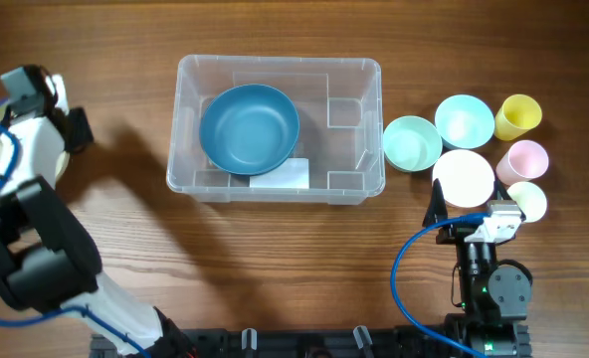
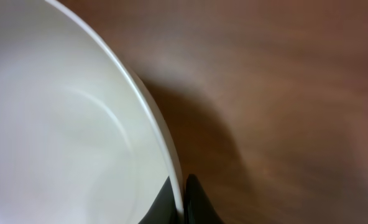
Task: Pack container
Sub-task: 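Grasp the cream bowl rim with the left gripper and lift, then carry the cream bowl with the left gripper onto the blue plates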
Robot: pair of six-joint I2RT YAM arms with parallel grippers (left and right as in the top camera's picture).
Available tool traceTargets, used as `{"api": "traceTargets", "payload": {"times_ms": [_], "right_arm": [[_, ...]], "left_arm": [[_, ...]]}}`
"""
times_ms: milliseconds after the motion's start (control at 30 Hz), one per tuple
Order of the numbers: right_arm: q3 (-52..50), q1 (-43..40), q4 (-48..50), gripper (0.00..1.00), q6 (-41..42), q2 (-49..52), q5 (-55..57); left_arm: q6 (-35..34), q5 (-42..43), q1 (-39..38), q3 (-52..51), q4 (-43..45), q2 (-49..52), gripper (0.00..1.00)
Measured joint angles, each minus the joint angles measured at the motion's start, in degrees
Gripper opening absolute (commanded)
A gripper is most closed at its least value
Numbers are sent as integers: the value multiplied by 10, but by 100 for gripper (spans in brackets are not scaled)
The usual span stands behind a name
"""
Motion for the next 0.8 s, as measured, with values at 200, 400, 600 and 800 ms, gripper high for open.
{"api": "traceTargets", "payload": {"times_ms": [200, 400, 600, 800], "right_arm": [[0, 0, 0, 100, 0, 0, 0], [0, 0, 0, 100, 0, 0, 0], [0, 0, 0, 100, 0, 0, 0], [0, 0, 0, 100, 0, 0, 0]], "left_arm": [[-4, 2, -89, 0, -2, -110, 4], [-28, 3, -204, 0, -27, -210, 4], [-43, 7, -356, 0, -68, -289, 4], [-78, 10, -478, 0, -105, -303, 4]]}}
